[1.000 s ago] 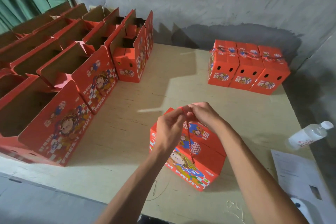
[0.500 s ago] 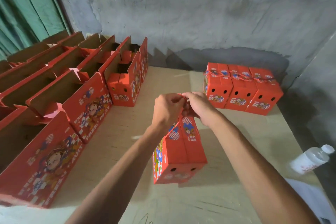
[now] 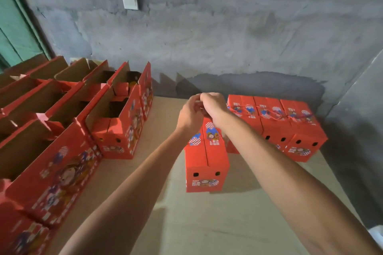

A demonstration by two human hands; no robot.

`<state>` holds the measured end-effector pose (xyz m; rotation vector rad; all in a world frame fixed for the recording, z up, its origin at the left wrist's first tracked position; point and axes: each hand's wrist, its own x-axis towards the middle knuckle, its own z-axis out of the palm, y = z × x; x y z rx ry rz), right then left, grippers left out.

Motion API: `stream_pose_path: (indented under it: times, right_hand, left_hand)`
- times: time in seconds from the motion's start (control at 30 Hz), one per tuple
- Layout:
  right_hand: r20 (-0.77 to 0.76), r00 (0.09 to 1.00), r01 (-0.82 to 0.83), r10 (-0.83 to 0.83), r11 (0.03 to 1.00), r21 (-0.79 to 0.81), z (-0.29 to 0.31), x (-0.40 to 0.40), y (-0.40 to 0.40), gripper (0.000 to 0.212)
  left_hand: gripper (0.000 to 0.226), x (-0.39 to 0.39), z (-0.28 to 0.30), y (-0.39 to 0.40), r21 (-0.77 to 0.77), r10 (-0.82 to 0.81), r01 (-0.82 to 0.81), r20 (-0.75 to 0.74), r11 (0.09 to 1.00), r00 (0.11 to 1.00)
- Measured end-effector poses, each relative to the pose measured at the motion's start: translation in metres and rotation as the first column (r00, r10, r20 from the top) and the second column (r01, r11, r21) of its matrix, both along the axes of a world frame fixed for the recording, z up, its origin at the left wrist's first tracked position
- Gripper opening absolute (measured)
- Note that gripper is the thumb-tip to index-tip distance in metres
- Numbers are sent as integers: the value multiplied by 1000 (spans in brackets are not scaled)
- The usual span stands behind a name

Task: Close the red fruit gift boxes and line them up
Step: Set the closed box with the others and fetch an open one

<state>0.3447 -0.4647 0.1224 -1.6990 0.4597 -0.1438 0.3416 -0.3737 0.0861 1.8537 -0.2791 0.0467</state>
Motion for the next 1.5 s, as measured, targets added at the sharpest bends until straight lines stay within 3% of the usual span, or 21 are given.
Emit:
stream_pose_path:
  times: [0.17, 0.3, 0.43, 0.63, 0.77, 0.97, 1.33, 1.4, 1.5]
  right_hand:
    - [21, 1000, 19, -17, 993, -116, -11, 72, -45, 19]
    - [49, 998, 40, -34, 989, -141, -28, 121, -81, 17]
    - [71, 996, 62, -52, 987, -149, -49, 155, -101, 9]
    - [104, 987, 131, -121, 986, -102, -88, 178, -125, 40]
    - [141, 979, 157, -145, 985, -73, -75, 196, -137, 38]
    - [142, 984, 123, -104, 983, -137, -62, 211, -147, 34]
    - [148, 988, 69, -46, 986, -149, -96, 226, -147, 37]
    - [102, 995, 37, -17, 978, -203, -97, 221, -149, 38]
    - [-18, 999, 23, -34, 905, -425, -93, 212, -150, 35]
  left_hand:
    - [46, 72, -21, -51, 16, -29, 29, -14, 999, 999]
    - [47, 123, -35, -85, 11, -83, 83, -23, 996, 996]
    - [32, 162, -50, -109, 36, -80, 80, -9, 996, 997]
    - [24, 176, -69, -136, 104, -84, 83, 11, 991, 996]
    - [24, 194, -52, -153, 87, -49, 51, -28, 995, 998]
    - [26, 215, -42, -158, 130, -15, 9, 47, 992, 999]
    - [22, 231, -76, -156, -24, -31, 32, 21, 999, 999]
    - [21, 228, -82, -159, -19, -53, 52, -11, 998, 999]
    - [25, 221, -82, -162, 60, -87, 91, -69, 994, 994]
